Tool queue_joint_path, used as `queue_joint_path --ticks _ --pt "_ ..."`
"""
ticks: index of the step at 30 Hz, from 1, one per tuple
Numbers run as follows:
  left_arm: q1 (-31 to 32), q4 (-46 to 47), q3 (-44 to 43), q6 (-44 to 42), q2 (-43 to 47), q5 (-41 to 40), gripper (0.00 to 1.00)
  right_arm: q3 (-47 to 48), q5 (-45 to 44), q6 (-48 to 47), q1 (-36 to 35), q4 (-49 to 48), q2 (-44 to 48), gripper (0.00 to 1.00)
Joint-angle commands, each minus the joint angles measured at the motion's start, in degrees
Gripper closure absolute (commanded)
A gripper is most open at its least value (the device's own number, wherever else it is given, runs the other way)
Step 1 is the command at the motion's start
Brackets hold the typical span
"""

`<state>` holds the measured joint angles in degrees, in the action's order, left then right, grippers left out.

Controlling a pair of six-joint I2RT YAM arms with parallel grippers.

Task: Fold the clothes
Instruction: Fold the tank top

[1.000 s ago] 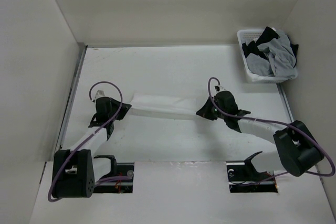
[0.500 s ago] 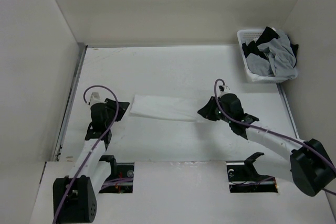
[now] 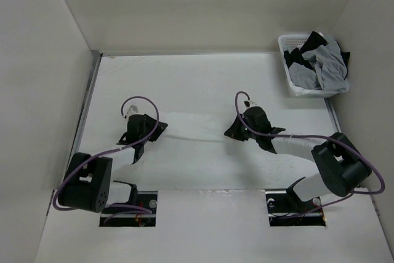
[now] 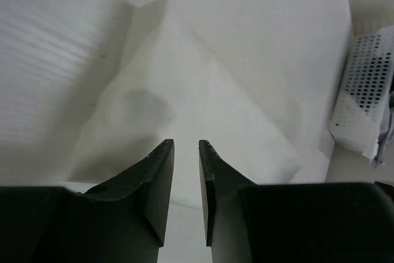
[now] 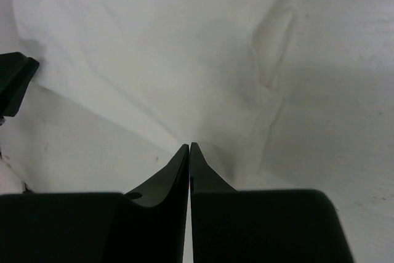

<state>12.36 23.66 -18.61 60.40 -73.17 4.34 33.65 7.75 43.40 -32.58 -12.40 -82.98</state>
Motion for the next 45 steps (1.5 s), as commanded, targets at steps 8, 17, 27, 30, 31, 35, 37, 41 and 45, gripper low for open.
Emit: queue_joint_path --ticks 8,17,27,30,31,35,37,41,45 --pt "-5.5 6.5 8.1 1.6 6.2 5.0 0.76 -4.4 -1.7 2.5 1.3 -2.9 2.2 0.94" --pt "-1.9 -4.5 2.2 -0.8 19.3 1.6 0.75 0.5 -2.6 1.3 2.2 -0.6 4.0 0.79" --pt "4.3 -3.9 2.1 -2.7 20.1 -0.5 0.74 0.0 -2.7 1.9 3.7 -3.2 -5.0 0.55" --pt "4.7 -3.9 1.6 -2.9 20.6 -0.5 0.74 0.7 -1.9 3.0 3.7 -4.8 -7.6 0.55" --pt "4.9 -3.8 1.4 -3.0 20.8 -0.5 0.74 0.9 -1.1 3.4 3.7 -5.8 -8.5 0.56" --pt "5.6 -3.8 0.8 -3.2 21.6 -0.5 0.74 -0.2 0.4 6.1 5.0 -11.2 -10.1 0.84" --pt "6.4 -3.8 0.6 -3.2 21.9 -0.5 0.74 -2.3 -0.4 6.1 6.2 -11.8 -7.1 0.91" --pt "9.4 -3.8 0.1 -2.7 21.0 -0.7 0.74 -5.9 -0.8 3.5 9.5 -5.7 2.0 0.97" --pt "12.6 -3.1 -0.5 -2.7 18.4 -2.3 0.74 -5.2 -5.5 0.0 9.4 5.2 10.8 0.97"
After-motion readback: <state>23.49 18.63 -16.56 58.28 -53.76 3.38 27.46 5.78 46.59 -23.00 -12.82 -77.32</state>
